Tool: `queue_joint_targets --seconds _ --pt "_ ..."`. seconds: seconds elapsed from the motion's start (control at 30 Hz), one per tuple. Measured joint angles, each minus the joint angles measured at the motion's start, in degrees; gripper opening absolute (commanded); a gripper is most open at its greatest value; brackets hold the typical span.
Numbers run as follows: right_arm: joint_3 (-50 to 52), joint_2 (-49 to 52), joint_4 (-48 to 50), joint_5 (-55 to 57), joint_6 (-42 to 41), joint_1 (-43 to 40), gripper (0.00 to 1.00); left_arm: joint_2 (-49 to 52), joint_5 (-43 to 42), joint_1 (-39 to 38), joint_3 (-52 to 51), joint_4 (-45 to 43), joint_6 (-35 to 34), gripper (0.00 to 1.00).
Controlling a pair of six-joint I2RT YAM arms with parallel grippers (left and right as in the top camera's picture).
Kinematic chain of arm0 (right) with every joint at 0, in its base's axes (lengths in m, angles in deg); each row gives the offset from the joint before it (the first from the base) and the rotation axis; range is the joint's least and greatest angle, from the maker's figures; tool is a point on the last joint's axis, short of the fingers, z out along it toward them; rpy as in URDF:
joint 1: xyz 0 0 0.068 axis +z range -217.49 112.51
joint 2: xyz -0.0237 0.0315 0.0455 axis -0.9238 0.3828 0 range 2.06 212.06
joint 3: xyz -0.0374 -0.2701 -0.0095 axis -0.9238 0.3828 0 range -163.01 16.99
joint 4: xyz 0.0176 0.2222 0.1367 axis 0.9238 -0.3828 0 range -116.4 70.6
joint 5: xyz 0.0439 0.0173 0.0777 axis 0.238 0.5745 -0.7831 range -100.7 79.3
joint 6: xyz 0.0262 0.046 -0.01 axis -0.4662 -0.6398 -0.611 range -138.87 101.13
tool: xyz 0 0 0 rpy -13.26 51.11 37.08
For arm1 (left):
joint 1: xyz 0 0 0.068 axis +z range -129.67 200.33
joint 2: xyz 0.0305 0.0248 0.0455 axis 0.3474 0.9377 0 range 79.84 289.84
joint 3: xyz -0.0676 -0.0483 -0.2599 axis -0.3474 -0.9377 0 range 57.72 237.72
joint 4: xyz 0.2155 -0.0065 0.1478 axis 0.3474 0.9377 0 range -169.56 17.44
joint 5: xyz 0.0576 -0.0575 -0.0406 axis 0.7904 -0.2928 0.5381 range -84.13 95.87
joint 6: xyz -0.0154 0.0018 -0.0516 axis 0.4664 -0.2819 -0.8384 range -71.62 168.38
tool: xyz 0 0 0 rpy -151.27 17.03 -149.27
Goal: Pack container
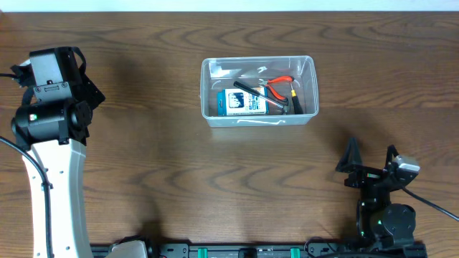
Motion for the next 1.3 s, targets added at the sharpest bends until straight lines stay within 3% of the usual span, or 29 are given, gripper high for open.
queue_joint_targets --seconds 0.73,1.3 --pt "7.5 -0.3 5.4 -2.0 -1.7 0.0 0.99 0.0 0.0 0.0 0.0 0.0 0.0 0.98" --pt "7.6 -0.3 5.2 -7.1 8.8 0.0 0.99 0.0 0.0 0.0 0.0 0.0 0.0 0.98"
